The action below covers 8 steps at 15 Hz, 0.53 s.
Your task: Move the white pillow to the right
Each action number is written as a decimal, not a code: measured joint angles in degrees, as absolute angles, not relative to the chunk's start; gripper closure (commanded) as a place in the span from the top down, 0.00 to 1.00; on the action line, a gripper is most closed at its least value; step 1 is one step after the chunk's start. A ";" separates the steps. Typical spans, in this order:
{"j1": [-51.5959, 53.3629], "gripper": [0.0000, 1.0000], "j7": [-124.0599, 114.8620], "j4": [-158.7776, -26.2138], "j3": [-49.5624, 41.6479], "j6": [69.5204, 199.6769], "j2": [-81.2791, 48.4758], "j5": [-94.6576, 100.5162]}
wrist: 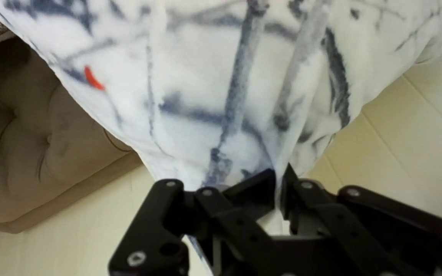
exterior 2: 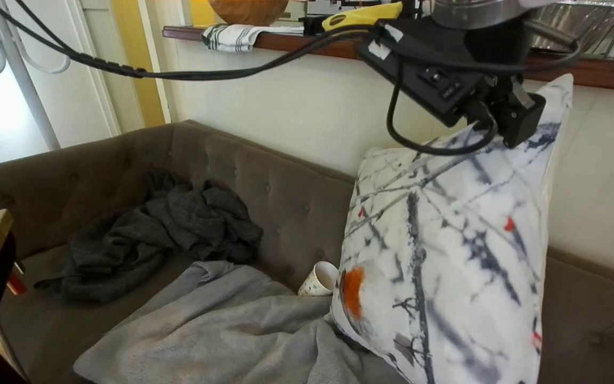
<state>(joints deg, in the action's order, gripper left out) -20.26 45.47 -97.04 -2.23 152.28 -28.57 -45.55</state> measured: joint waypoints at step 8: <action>-23.25 0.56 40.94 -92.59 -2.73 152.29 -32.92 -44.51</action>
<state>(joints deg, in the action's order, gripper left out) -23.25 40.94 -92.59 -2.73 152.29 -32.92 -44.51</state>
